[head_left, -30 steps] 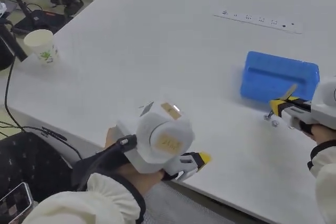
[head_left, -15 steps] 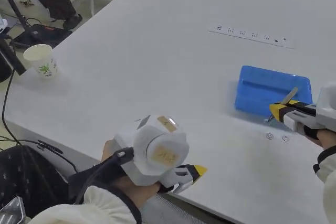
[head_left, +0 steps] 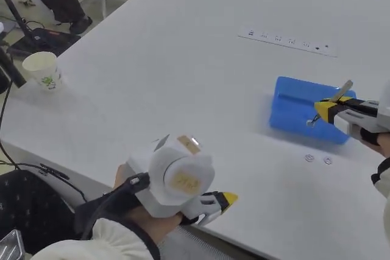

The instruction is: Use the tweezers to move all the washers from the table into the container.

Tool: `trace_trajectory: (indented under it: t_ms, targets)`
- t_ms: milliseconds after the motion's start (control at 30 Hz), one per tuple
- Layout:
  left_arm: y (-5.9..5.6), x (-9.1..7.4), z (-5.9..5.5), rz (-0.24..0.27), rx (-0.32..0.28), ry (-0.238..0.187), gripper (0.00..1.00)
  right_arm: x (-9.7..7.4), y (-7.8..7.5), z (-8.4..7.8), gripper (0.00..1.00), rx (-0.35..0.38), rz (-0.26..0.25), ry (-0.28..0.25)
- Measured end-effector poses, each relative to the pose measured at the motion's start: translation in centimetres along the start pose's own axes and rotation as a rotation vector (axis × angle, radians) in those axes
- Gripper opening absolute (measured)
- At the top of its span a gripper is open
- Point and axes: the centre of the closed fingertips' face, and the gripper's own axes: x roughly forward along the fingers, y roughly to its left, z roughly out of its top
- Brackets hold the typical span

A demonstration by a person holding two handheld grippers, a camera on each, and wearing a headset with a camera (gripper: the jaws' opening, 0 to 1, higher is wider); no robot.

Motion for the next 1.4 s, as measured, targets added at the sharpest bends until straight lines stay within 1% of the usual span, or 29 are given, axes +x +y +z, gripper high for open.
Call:
trace_trajectory:
  t_ms: [33, 133, 233, 400, 467, 600, 667, 767, 833, 933, 1100, 1233, 1333, 1400]
  targets:
    - [0.0, 0.0, 0.0, -0.001, 0.0, 0.0, 0.86, 0.1, -0.1, 0.2, 0.02, -0.017, 0.001, 0.001]
    - [0.0, 0.0, 0.0, -0.002, 0.001, 0.0, 0.86, 0.3, -0.4, 0.5, 0.02, -0.032, -0.003, -0.003]
    - [-0.1, 0.1, -0.1, -0.002, 0.004, 0.005, 0.86, 0.6, -0.9, 1.0, 0.02, -0.034, -0.008, -0.012]
    - [-0.2, 0.1, -0.1, -0.006, 0.007, 0.008, 0.86, 1.2, -1.6, 1.0, 0.02, -0.034, -0.015, -0.015]
    - [-0.2, 0.1, -0.2, -0.005, 0.008, 0.009, 0.86, 1.6, -1.9, 0.7, 0.02, -0.042, -0.016, -0.009]
    - [-0.3, 0.1, -0.2, -0.009, 0.011, 0.014, 0.86, 2.4, -2.4, -0.1, 0.02, -0.031, -0.023, 0.004]
    - [-0.3, 0.1, -0.3, -0.011, 0.013, 0.019, 0.86, 2.8, -2.7, -0.6, 0.02, -0.034, -0.034, 0.012]
    - [-0.4, 0.2, -0.4, -0.013, 0.016, 0.02, 0.86, 3.8, -3.6, -1.3, 0.02, -0.016, -0.037, 0.015]
    - [-0.4, 0.2, -0.5, -0.014, 0.013, 0.026, 0.86, 4.1, -3.7, -1.6, 0.02, -0.008, -0.036, 0.016]
    - [-0.4, 0.2, -0.5, -0.011, 0.012, 0.027, 0.86, 4.7, -3.9, -2.5, 0.02, 0.002, -0.035, 0.038]
    - [-0.4, 0.2, -0.6, -0.011, 0.01, 0.032, 0.86, 5.2, -4.2, -3.5, 0.02, 0.01, -0.04, 0.059]
    - [-0.4, 0.2, -0.6, -0.011, 0.008, 0.035, 0.86, 5.4, -4.2, -3.8, 0.03, 0.02, -0.037, 0.065]
    - [-0.4, 0.2, -0.6, -0.011, 0.009, 0.035, 0.85, 5.8, -4.4, -4.3, 0.03, 0.008, -0.043, 0.07]
    - [-0.5, 0.3, -0.6, -0.014, 0.01, 0.037, 0.85, 6.1, -4.6, -4.5, 0.03, 0.015, -0.04, 0.073]
